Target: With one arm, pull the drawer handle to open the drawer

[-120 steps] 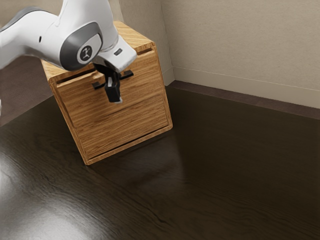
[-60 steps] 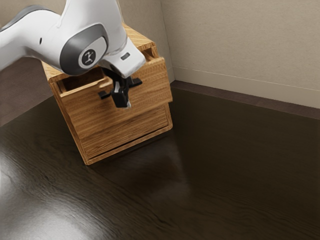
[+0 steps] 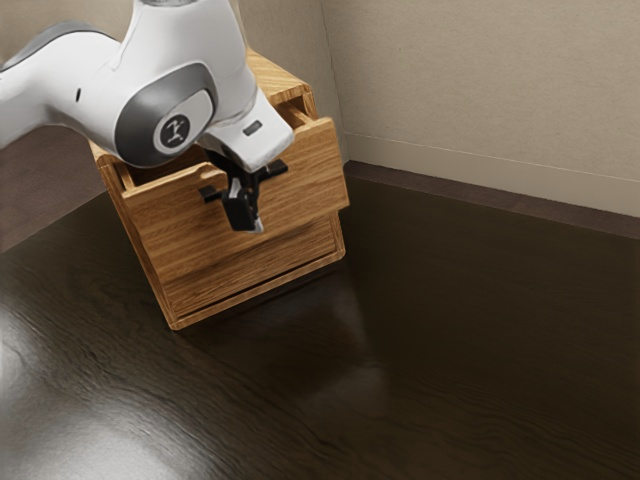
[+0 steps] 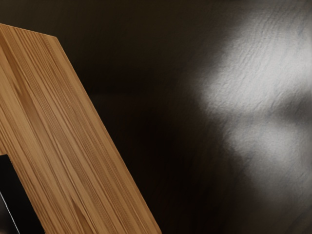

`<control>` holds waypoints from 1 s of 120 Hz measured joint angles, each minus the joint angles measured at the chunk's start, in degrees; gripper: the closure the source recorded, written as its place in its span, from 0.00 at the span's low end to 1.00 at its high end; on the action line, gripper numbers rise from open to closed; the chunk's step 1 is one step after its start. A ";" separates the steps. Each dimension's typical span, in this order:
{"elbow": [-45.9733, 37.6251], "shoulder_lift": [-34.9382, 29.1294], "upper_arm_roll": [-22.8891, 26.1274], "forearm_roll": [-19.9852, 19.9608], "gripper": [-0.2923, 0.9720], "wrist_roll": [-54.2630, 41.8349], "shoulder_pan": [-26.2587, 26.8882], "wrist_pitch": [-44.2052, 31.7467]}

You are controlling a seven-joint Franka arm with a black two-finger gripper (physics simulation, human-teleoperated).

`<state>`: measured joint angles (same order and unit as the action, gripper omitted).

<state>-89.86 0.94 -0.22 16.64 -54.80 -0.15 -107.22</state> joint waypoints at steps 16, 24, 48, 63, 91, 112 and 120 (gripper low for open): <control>-0.40 -0.24 0.02 -0.11 0.24 0.44 0.04 -0.43; -0.47 -0.23 0.13 -0.15 0.24 0.70 -0.05 -0.63; -1.68 -0.38 -0.22 -0.18 0.23 1.55 0.23 -1.17; -1.94 -0.60 -0.07 -0.51 0.24 2.90 0.07 -1.66; -2.33 -1.01 0.41 -2.75 0.22 10.35 -0.32 -2.17; -3.23 -1.19 2.30 -3.31 0.22 18.22 -1.30 -2.43; -3.35 -1.18 -1.80 -3.42 0.20 20.99 3.13 -2.50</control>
<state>-93.21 -0.24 -2.03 13.22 -33.82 2.98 -109.72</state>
